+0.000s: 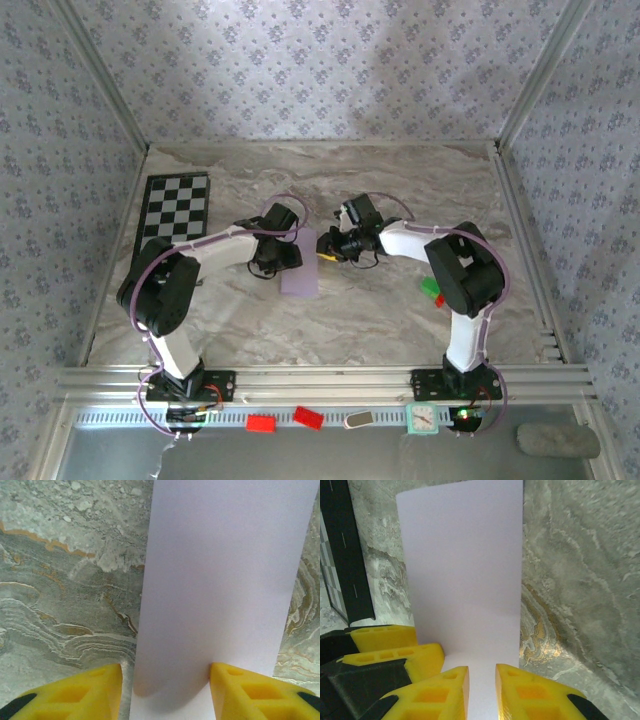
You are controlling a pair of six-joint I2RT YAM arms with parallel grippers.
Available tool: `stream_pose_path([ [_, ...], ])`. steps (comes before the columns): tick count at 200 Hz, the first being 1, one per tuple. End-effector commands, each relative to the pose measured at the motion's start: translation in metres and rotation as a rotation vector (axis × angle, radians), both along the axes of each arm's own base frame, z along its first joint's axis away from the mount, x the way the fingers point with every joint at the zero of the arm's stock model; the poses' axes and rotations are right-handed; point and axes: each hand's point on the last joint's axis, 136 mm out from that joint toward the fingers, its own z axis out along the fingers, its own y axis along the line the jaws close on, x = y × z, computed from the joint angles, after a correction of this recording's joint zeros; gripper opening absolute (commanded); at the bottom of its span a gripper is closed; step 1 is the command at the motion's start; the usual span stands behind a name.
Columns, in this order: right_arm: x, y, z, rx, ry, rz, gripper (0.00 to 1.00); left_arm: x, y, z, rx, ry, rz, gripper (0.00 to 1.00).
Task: Fold a paper plane with a square sheet of paper (pick it up from the middle)
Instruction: First fold the square sheet of paper in half at the center of the table.
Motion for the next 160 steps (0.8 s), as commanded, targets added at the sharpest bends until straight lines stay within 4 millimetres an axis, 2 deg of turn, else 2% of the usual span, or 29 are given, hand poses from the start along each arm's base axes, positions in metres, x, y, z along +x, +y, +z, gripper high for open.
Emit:
stream_pose_path([
  [1, 0.001, -0.009, 0.006, -0.033, -0.019, -0.008, 0.23, 0.003, 0.005, 0.009, 0.016, -0.017, 0.007, 0.46],
  [41, 0.003, -0.014, 0.004, -0.050, -0.024, -0.027, 0.23, 0.003, 0.006, 0.007, 0.021, -0.014, 0.001, 0.37],
  [84, 0.005, -0.021, 0.007, -0.062, -0.035, -0.054, 0.23, 0.003, 0.007, 0.003, 0.031, -0.007, -0.001, 0.33],
  [119, 0.008, -0.032, 0.014, -0.071, -0.061, -0.079, 0.23, 0.002, 0.012, 0.000, 0.048, -0.003, 0.015, 0.32],
  [160, 0.012, -0.039, 0.015, -0.064, -0.067, -0.092, 0.23, -0.002, 0.020, -0.008, 0.076, 0.023, 0.069, 0.37],
])
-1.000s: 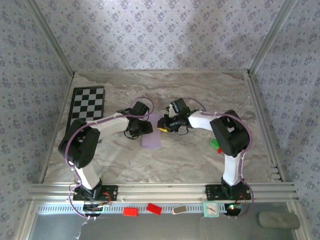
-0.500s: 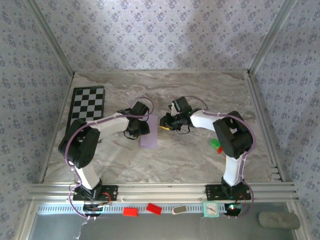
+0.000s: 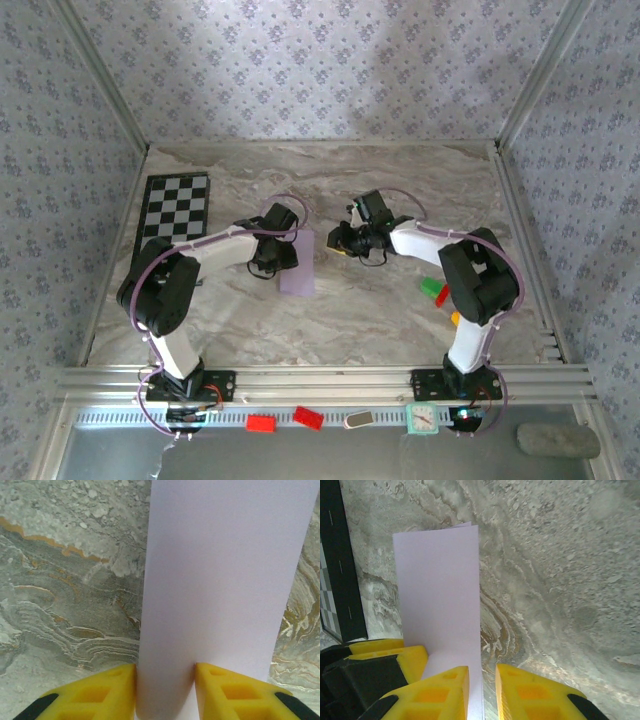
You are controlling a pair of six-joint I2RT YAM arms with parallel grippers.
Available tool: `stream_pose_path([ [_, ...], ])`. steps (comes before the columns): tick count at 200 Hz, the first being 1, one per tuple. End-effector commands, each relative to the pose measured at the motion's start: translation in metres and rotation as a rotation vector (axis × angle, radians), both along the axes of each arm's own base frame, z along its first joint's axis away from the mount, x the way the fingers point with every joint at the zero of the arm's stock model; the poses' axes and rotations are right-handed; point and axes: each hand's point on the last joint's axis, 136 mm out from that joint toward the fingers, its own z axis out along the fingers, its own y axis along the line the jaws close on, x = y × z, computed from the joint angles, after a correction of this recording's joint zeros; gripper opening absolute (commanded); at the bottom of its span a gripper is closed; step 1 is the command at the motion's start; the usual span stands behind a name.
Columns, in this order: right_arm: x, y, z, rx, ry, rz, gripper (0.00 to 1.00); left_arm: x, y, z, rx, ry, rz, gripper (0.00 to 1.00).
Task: Fold a paper plane with a square sheet of paper (pick it up from the middle)
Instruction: First fold the square sheet of paper in half at the center of the table.
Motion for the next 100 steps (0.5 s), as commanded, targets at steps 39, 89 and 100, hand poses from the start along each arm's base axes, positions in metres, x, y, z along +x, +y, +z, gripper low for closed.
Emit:
stream_pose_path([
  [39, 0.001, -0.005, 0.000, 0.010, -0.007, 0.007, 0.23, -0.011, 0.019, -0.020, 0.072, 0.071, 0.085, 0.36],
  [89, 0.000, 0.001, -0.010, 0.038, 0.013, 0.020, 0.24, -0.014, 0.021, -0.028, 0.080, 0.093, 0.100, 0.32],
  [100, -0.001, 0.002, -0.012, 0.039, 0.017, 0.022, 0.24, -0.015, 0.022, -0.029, 0.082, 0.097, 0.105, 0.32],
])
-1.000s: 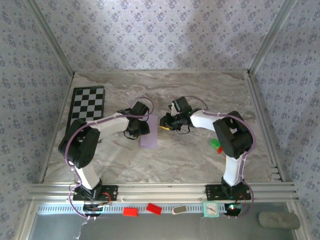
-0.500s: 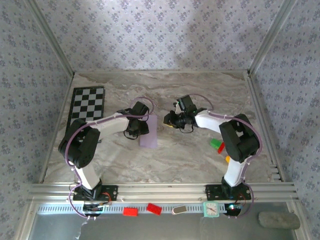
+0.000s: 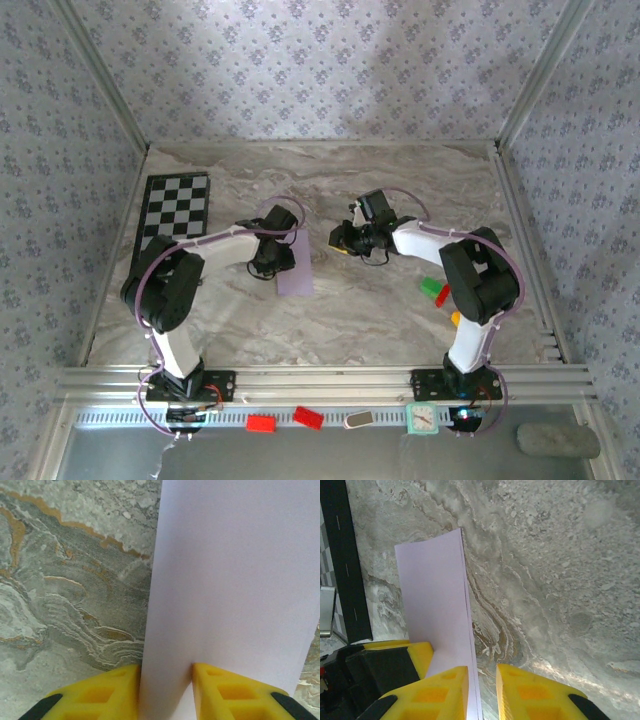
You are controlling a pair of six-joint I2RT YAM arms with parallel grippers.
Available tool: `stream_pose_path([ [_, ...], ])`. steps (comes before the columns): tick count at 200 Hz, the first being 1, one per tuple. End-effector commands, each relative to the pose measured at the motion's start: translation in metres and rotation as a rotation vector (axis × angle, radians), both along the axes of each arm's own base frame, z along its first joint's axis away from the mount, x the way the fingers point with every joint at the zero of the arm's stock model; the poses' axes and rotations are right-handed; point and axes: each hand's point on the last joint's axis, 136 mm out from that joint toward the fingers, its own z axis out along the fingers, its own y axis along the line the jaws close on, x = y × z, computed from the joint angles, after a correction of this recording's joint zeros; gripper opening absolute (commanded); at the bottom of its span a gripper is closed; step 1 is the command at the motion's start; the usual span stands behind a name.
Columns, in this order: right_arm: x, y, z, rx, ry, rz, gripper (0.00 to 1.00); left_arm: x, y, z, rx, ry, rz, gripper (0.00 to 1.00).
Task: Fold a paper plane with a square sheet of paper (pick it up from the middle)
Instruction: First fold the square sheet of paper in half at the center of the table.
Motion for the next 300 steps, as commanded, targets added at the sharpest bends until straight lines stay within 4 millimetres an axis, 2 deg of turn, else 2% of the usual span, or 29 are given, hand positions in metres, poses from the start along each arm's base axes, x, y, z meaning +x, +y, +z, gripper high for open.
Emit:
stream_pose_path([
  [1, -0.004, 0.003, -0.013, 0.010, 0.025, 0.022, 0.24, -0.012, 0.011, -0.017, 0.044, 0.061, 0.028, 0.32],
  [33, -0.005, 0.006, -0.018, 0.015, 0.039, 0.030, 0.24, -0.013, 0.012, -0.019, 0.052, 0.068, 0.037, 0.30],
  [78, -0.007, 0.008, -0.021, 0.013, 0.046, 0.033, 0.24, -0.015, 0.012, -0.025, 0.063, 0.096, 0.022, 0.37],
  [181, -0.010, 0.011, -0.024, 0.010, 0.052, 0.044, 0.24, -0.024, 0.012, -0.041, 0.075, 0.154, 0.012, 0.39],
  [300, -0.012, 0.015, -0.026, 0.013, 0.057, 0.053, 0.24, -0.024, 0.012, -0.044, 0.084, 0.173, 0.025, 0.38],
])
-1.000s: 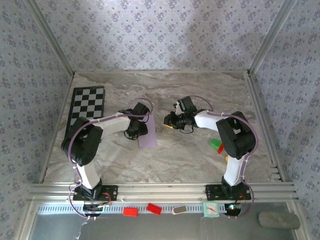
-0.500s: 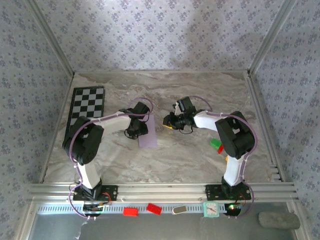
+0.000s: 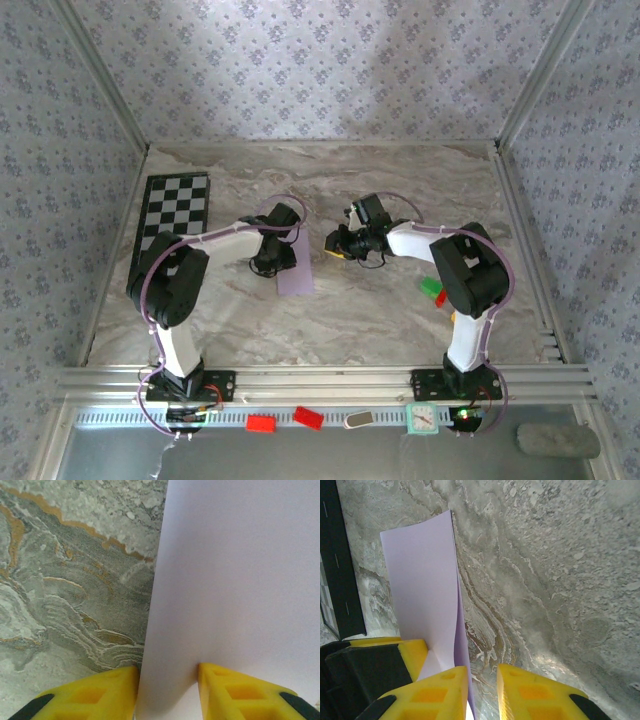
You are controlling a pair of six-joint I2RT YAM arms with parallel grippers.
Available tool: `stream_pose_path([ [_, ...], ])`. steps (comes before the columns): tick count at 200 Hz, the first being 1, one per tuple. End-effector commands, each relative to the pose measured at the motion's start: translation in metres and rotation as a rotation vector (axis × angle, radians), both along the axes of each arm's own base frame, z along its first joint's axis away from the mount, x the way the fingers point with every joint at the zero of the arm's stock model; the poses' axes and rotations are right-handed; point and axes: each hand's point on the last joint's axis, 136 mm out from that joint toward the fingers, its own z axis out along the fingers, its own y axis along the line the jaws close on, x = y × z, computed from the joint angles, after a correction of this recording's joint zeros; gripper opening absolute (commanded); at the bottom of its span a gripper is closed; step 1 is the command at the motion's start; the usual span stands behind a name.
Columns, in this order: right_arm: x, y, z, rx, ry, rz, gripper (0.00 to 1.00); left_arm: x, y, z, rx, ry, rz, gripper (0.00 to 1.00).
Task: Fold a paper plane with a square sheet of paper (pick it up from the middle)
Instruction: First fold the square sheet of paper in half at the center of the table, then hold the square sheet of paper at the center of the table.
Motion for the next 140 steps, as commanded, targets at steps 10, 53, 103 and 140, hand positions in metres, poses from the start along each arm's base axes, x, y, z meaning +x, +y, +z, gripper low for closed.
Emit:
stream_pose_path([
  [10, -0.007, 0.004, -0.008, 0.004, 0.029, 0.020, 0.24, -0.024, 0.011, -0.039, 0.053, 0.129, -0.001, 0.39],
  [53, -0.007, 0.007, -0.007, 0.010, 0.027, 0.028, 0.24, -0.024, 0.009, -0.038, 0.044, 0.129, -0.022, 0.40],
  [103, -0.012, 0.022, -0.002, 0.050, 0.021, 0.089, 0.24, -0.023, 0.008, -0.032, 0.035, 0.115, -0.026, 0.39],
  [140, -0.022, 0.043, -0.001, 0.068, 0.023, 0.157, 0.23, -0.020, 0.007, -0.026, 0.027, 0.099, -0.024, 0.40],
])
